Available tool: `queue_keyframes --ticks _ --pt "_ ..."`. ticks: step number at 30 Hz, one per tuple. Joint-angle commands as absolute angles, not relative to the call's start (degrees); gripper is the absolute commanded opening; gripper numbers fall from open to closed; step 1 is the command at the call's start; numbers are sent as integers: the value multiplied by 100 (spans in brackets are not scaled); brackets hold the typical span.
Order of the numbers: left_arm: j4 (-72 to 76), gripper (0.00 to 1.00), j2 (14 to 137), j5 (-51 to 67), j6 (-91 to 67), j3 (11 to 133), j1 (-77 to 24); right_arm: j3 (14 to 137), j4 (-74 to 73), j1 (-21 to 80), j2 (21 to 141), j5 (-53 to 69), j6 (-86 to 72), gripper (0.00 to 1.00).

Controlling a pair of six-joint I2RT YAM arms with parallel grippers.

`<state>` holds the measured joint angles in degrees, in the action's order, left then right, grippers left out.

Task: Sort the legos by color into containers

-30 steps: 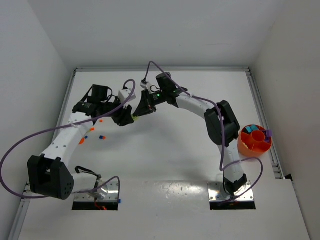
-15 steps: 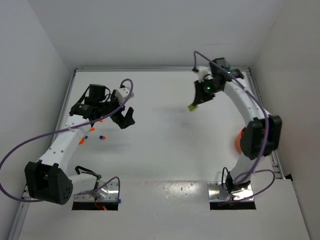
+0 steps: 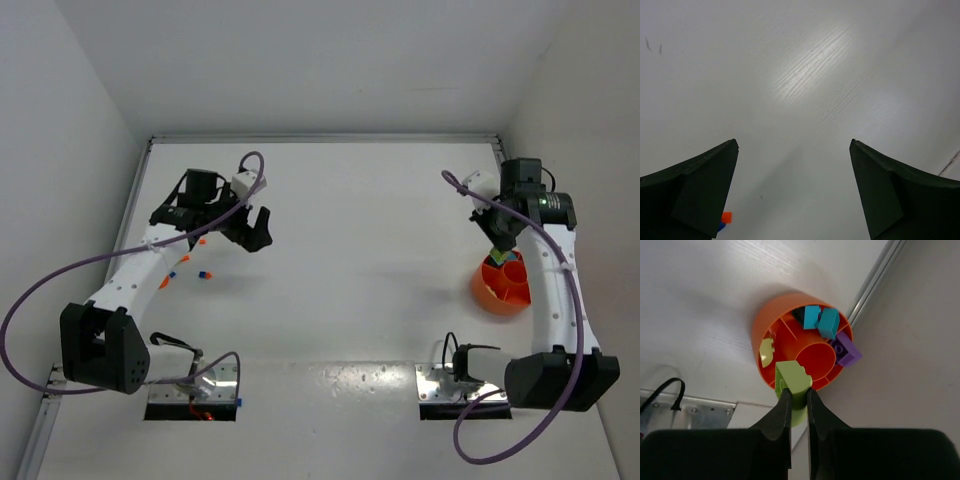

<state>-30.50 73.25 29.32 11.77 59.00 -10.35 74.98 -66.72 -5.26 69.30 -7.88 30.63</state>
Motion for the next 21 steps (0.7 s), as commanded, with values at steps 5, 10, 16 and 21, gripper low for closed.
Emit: queue_keyframes --ticks 5,10,16,21 --pt "-2637 100 7286 2909 773 5906 -871 6558 -6557 -686 6803 -1521 3050 0" --pt "-2637 100 7417 2909 773 5958 -748 6434 -6276 -686 7127 -1582 2821 0" --pt "-2575 100 7532 2909 773 5959 -624 6196 -5942 -571 7374 -1898 2760 0" --pt "-2523 100 7585 2848 651 5906 -519 6082 -5705 -571 7585 -2030 2707 2"
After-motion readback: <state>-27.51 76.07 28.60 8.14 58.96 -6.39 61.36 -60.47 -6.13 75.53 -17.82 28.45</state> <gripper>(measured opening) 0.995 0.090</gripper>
